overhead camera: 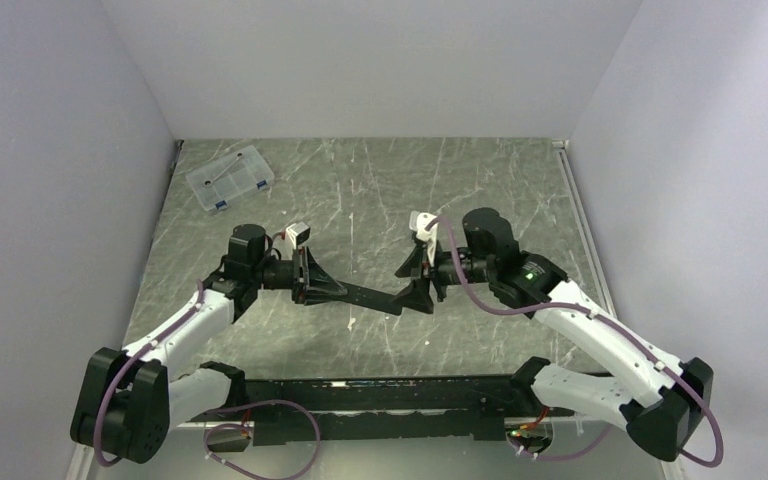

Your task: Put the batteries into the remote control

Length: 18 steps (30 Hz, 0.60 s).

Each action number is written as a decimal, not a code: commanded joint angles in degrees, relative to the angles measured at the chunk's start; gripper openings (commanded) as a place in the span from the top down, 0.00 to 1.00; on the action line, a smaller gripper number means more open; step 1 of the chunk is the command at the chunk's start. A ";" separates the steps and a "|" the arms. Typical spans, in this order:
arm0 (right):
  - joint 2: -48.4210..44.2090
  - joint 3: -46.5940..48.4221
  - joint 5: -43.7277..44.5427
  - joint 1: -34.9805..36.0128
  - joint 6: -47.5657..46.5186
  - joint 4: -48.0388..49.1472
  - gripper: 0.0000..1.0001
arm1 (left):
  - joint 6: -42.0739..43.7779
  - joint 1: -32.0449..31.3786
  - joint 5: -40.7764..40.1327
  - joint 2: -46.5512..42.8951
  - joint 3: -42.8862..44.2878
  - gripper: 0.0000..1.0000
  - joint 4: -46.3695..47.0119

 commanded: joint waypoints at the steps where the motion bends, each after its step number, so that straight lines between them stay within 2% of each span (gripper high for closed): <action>1: 2.40 -0.02 1.16 2.65 -3.20 4.96 0.34 | -1.23 -0.01 1.68 0.45 -0.62 1.00 4.24; 9: 7.41 -0.18 -1.37 3.73 -4.07 6.77 0.26 | -1.65 -0.01 2.68 0.37 -1.15 1.00 5.10; 18: 10.83 0.63 1.65 7.27 -6.32 5.89 0.25 | -2.13 -0.01 3.41 -0.28 -0.87 1.00 5.22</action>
